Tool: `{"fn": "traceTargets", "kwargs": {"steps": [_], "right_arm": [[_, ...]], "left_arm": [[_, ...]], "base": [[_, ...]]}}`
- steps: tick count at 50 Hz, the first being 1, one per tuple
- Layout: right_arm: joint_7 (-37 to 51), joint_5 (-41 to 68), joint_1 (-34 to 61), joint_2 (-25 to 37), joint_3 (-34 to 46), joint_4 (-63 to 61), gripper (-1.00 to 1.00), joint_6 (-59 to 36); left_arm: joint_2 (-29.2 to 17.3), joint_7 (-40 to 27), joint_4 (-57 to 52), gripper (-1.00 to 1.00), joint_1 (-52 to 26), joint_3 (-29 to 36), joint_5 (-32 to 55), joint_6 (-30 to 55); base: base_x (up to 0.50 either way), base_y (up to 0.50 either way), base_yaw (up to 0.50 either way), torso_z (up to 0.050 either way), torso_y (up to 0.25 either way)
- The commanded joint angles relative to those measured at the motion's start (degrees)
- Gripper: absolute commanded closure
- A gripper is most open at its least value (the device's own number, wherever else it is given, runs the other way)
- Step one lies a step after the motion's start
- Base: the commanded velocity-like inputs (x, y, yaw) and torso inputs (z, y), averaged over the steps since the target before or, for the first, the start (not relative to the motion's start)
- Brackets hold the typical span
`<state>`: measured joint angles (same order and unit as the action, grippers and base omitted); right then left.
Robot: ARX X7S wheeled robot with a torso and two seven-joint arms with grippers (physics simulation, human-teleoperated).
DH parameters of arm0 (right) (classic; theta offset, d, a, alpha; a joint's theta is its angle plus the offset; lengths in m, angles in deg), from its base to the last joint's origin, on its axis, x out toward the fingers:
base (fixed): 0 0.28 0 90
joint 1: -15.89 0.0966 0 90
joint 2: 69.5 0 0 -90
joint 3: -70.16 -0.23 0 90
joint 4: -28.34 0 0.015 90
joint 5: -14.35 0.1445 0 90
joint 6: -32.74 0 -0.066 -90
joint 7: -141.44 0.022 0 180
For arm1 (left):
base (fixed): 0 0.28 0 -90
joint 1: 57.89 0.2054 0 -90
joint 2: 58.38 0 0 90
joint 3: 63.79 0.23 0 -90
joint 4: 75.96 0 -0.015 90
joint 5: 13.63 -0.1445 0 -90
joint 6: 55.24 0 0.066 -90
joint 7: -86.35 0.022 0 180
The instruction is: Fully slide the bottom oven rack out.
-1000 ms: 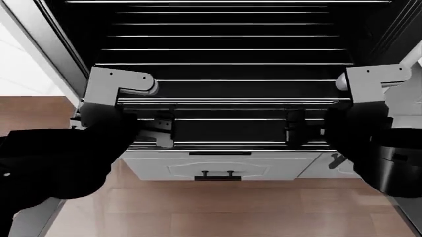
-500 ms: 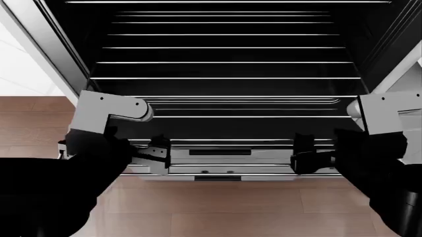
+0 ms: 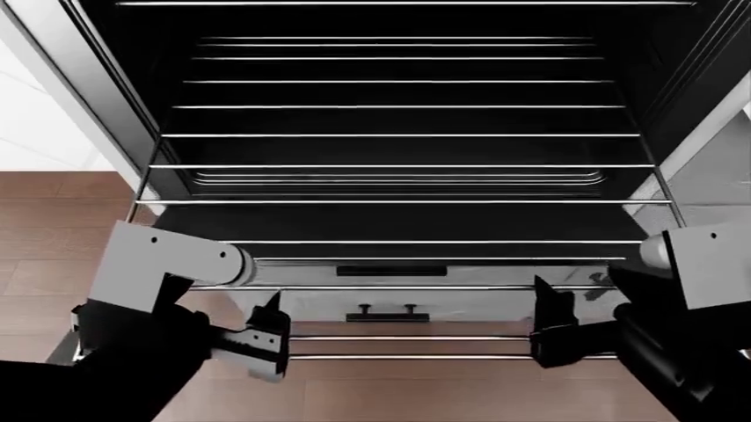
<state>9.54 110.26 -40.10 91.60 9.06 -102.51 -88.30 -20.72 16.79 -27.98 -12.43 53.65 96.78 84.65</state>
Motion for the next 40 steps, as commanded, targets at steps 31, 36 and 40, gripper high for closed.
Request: {"fn": "traceTargets", "kwargs": {"steps": [31,36,40], "right_arm": [[3.74,-12.94,-40.19,18.89,20.70,-14.57,-1.00,22.34],[7.14,-18.62,-43.40,18.90,23.92,-17.73,-1.00,27.14],[7.93,-23.04,-46.24,18.90,26.79,-18.17,-1.00,30.75]], "left_arm": [[-22.55,4.67,-11.13,-1.00,43.10,0.77,-0.41,-15.61],[-31.55,9.17,-15.76,-1.00,54.03,-0.26,-7.15,-27.79],[-37.44,10.55,-17.96,-1.00,57.06,0.94,-9.35,-34.04]], "base": [[-0.01,0.00,0.01,-0.007,-0.014],[0.00,0.00,0.01,-0.004,-0.006],[0.00,0.00,0.01,-0.003,-0.006]]}}
